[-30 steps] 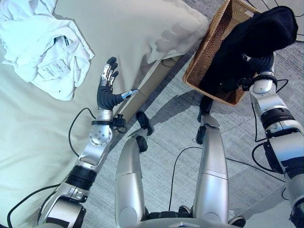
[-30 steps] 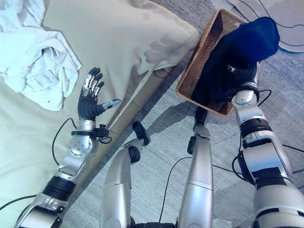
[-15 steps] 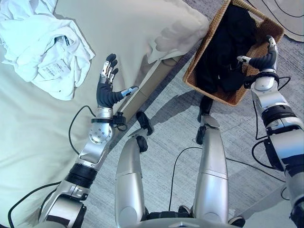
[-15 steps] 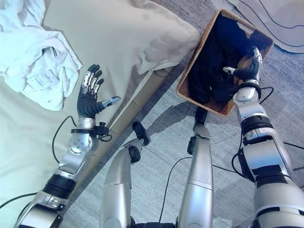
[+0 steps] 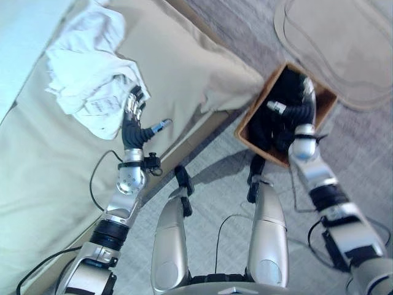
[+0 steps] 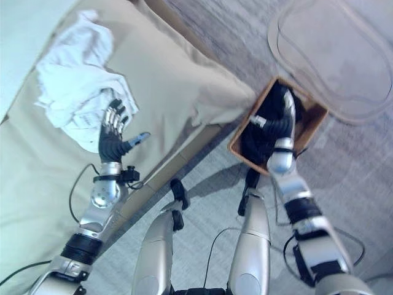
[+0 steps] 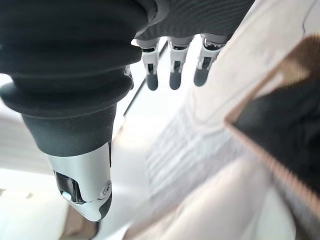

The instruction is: Pick up clothes into the bucket

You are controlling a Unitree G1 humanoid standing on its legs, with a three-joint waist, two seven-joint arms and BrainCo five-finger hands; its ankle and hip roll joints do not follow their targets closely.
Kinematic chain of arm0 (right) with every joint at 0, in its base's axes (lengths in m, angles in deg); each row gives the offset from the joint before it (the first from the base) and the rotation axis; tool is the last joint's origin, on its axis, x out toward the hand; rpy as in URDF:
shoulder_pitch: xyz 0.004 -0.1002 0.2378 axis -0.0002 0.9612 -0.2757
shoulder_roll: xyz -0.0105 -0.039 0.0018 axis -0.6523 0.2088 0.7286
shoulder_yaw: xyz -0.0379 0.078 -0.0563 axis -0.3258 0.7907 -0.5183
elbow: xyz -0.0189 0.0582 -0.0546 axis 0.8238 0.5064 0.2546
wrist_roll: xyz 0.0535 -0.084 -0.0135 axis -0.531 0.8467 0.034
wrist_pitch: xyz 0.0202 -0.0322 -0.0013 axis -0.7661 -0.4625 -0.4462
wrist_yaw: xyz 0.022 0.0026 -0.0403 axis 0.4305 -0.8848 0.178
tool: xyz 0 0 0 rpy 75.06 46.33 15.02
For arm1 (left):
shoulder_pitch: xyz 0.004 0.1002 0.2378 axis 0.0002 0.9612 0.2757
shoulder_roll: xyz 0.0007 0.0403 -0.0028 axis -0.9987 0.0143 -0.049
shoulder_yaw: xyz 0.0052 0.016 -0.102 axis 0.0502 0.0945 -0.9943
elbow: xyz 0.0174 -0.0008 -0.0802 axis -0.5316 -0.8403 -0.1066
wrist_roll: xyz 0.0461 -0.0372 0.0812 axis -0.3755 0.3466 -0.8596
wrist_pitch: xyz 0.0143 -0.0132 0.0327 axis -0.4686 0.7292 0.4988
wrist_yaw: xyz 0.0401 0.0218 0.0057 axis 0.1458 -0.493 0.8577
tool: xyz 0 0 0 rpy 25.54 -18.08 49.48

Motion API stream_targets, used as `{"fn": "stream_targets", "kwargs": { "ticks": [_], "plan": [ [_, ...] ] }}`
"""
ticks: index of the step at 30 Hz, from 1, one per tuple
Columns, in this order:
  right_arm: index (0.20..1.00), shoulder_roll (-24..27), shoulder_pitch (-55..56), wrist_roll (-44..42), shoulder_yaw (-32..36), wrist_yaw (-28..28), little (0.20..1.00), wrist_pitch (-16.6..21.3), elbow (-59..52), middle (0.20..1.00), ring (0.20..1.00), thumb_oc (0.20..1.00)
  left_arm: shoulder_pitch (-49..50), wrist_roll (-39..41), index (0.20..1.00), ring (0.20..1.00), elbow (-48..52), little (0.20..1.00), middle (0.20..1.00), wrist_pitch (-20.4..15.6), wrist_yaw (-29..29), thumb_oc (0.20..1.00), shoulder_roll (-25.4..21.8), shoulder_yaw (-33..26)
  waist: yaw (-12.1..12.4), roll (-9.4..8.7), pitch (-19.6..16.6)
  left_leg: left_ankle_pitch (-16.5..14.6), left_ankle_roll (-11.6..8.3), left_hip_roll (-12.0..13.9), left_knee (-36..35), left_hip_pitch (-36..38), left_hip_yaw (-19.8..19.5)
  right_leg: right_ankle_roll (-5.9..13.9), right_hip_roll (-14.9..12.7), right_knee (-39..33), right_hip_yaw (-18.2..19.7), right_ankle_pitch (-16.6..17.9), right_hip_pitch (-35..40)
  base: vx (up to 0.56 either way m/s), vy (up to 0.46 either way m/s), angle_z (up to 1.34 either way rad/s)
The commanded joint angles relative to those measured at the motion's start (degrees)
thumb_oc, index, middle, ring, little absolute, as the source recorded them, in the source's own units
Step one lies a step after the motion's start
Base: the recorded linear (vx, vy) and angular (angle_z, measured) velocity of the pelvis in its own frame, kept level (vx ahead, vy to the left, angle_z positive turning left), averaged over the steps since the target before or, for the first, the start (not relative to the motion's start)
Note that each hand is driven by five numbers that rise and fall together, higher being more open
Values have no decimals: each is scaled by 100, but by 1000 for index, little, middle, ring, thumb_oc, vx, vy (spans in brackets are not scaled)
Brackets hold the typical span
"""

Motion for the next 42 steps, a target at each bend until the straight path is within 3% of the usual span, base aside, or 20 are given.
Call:
{"fn": "stream_targets", "kwargs": {
  "ticks": [1, 5, 11, 13, 15, 16, 20, 21, 22, 23, 25, 26, 27, 29, 30, 32, 34, 37, 42],
  "plan": [
    [1000, -62, 160, -308, 250, 139, 1000, 511, -243, 1000, 1000, 1000, -78, -226, 1000, 1000, -35, 1000, 1000, -239, 62, 1000, -252, -53, -30, -168, -319, -82, -298, 272, 456, -80, 351, 561, -436, -1261, 23, 865, 767, 151, 71, 107],
    [1000, -659, 584, -1208, 131, 515, 1000, 700, -341, 1000, 1000, 1000, 207, -441, 1000, 1000, -57, 1000, 1000, -147, 61, 1000, -295, -107, 200, -346, -475, -61, -154, 122, 46, 609, 169, 615, -435, -1532, -280, 978, 1541, 142, 104, 59],
    [1000, -837, 807, -1584, 191, 694, 1000, 713, -210, 1000, 1000, 1000, 317, -777, 1000, 1000, 85, 1000, 1000, -75, -75, 1000, -501, -31, 440, -553, -736, -133, -72, -74, -242, 1020, -70, 799, -545, -1958, -646, 1229, 2283, 120, 93, 25],
    [1000, -896, 1037, -1776, 330, 796, 1000, 686, -202, 1000, 1000, 1000, 409, -792, 1000, 1000, 80, 1000, 1000, -13, -181, 1000, -507, -26, 557, -671, -934, -233, -2, -237, -279, 1164, -194, 901, -650, -2124, -773, 1520, 2628, 142, 127, 41],
    [1000, -881, 1124, -1830, 385, 825, 1000, 707, -228, 1000, 1000, 1000, 431, -830, 1000, 1000, 52, 1000, 1000, -8, -196, 1000, -524, -42, 586, -707, -1001, -267, 26, -300, -275, 1203, -234, 945, -711, -2120, -807, 1640, 2704, 126, 156, 28],
    [1000, -858, 1313, -1879, 508, 855, 1000, 683, -280, 1000, 1000, 1000, 438, -943, 1000, 1000, -2, 1000, 1000, 57, -246, 1000, -542, -22, 597, -734, -1113, -350, 145, -467, -306, 1319, -314, 961, -857, -1986, -773, 1780, 2817, 220, 283, 31],
    [1000, -836, 1616, -1954, 644, 965, 1000, 677, -444, 1000, 1000, 1000, 439, -1205, 1000, 1000, -40, 1000, 1000, 154, -254, 1000, -623, -18, 500, -730, -1193, -472, 374, -736, -307, 1524, -444, 909, -984, -1359, -402, 1896, 2826, 143, 226, 60],
    [1000, -838, 1703, -1979, 655, 1027, 1000, 682, -487, 1000, 1000, 1000, 413, -1382, 1000, 1000, -92, 1000, 1000, 200, -203, 1000, -660, -10, 455, -719, -1194, -485, 439, -777, -296, 1591, -464, 853, -908, -1117, -256, 1817, 2812, 119, 187, 46],
    [1000, -874, 1869, -2030, 655, 1121, 1000, 694, -513, 1000, 1000, 1000, 400, -1622, 1000, 1000, -214, 1000, 1000, 274, -188, 1000, -727, 8, 391, -714, -1236, -453, 512, -842, -429, 1758, -528, 757, -600, -819, 77, 1558, 2669, 120, 187, 14],
    [1000, -874, 1869, -2030, 655, 1121, 1000, 694, -513, 1000, 1000, 1000, 400, -1622, 1000, 1000, -214, 1000, 1000, 274, -188, 1000, -727, 8, 391, -715, -1241, -448, 512, -843, -436, 1756, -528, 757, -601, -821, 77, 1561, 2665, 146, 136, 37],
    [1000, -881, 1985, -2114, 533, 1312, 1000, 707, -626, 1000, 1000, 1000, 285, -2028, 1000, 1000, -524, 1000, 1000, 370, -126, 1000, -840, 52, 287, -769, -1253, -412, 489, -810, -708, 1951, -615, 577, 61, -1135, 288, 851, 2428, 86, 22, 29],
    [1000, -881, 1982, -2115, 535, 1313, 1000, 707, -626, 1000, 1000, 1000, 280, -2031, 1000, 1000, -528, 1000, 1000, 368, -122, 1000, -839, 54, 288, -765, -1263, -387, 486, -804, -724, 1937, -616, 566, 69, -1157, 282, 872, 2418, 34, -65, -18],
    [1000, -844, 1967, -2174, 445, 1441, 1000, 700, -655, 1000, 1000, 1000, 161, -2141, 1000, 1000, -744, 1000, 1000, 406, -32, 1000, -906, 23, 235, -899, -1203, -391, 445, -803, -745, 1921, -610, 553, 295, -1612, 335, 838, 2167, 23, -79, -8],
    [1000, -829, 1961, -2139, 380, 1450, 1000, 699, -656, 1000, 1000, 1000, 90, -2125, 1000, 1000, -824, 1000, 1000, 410, 3, 1000, -919, 26, 228, -939, -1162, -412, 417, -788, -703, 1885, -623, 562, 349, -1788, 397, 877, 2131, 11, -80, -8],
    [1000, -809, 2058, -2131, 362, 1469, 1000, 703, -666, 1000, 1000, 1000, 2, -2193, 1000, 1000, -1027, 1000, 1000, 394, 70, 1000, -872, 67, 190, -1029, -1091, -416, 385, -800, -563, 1707, -676, 580, 442, -1952, 614, 850, 2151, -49, -69, 6],
    [1000, -801, 2026, -2118, 354, 1452, 1000, 715, -660, 1000, 1000, 1000, -48, -2125, 1000, 1000, -1089, 1000, 1000, 385, 109, 1000, -833, 57, 198, -1048, -1045, -386, 354, -763, -549, 1601, -660, 573, 473, -1979, 593, 876, 2058, -88, -78, 27],
    [1000, -693, 1914, -2154, 388, 1376, 1000, 772, -737, 1000, 1000, 1000, -321, -2241, 1000, 1000, -1264, 1000, 1000, 439, 230, 1000, -877, 116, 114, -1136, -775, -289, 274, -676, -406, 1181, -643, 552, 522, -2075, 544, 977, 1809, -173, -111, -15],
    [1000, -580, 1658, -2218, 329, 1306, 1000, 844, -820, 1000, 1000, 1000, -797, -2454, 1000, 1000, -1528, 1000, 1000, 526, 464, 1000, -1137, 180, -14, -1194, -500, -258, 216, -615, -96, 625, -624, 528, 549, -2036, 504, 1036, 1382, -138, -37, -10],
    [1000, -389, 1219, -2076, 262, 1096, 1000, 959, -886, 1000, 1000, 1000, -1675, -3126, 1000, 1000, -2206, 1000, 1000, 952, 1059, 1000, -1642, 366, -237, -1212, -262, -495, 210, -550, 727, -381, -580, 494, 570, -1511, 639, 975, 464, -77, 54, -11]
  ]
}}
